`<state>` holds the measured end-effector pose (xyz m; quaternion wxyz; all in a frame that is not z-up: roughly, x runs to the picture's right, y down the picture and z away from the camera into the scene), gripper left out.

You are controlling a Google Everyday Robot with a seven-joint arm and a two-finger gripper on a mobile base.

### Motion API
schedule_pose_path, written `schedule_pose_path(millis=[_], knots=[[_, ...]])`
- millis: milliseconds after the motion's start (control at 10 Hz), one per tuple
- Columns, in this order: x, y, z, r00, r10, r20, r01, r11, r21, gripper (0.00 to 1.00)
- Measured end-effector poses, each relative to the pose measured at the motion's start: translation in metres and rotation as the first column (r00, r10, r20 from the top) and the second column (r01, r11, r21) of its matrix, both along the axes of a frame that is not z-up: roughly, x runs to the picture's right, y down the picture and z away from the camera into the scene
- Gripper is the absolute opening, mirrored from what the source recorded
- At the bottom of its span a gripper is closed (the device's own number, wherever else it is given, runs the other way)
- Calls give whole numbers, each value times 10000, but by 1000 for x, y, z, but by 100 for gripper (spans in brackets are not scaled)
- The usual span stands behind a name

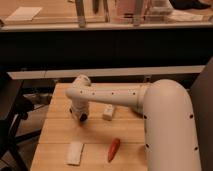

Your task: Place the eraser on the white sponge

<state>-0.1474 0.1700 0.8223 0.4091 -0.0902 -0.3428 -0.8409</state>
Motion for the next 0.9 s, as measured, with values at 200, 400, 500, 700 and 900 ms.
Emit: schedule_pose_path(millis=[200,400,500,700,900], knots=[[-3,7,-7,9998,-180,79,181,9998,-14,1],[-6,17,-16,9990,-397,215,397,9992,-25,1],[-7,24,-23,9982,-517,303,518,9987,-27,1],[-9,30,-27,9967,-691,422,693,9976,-44,1],[-11,39,-36,9942,-905,589,911,9958,-81,1]])
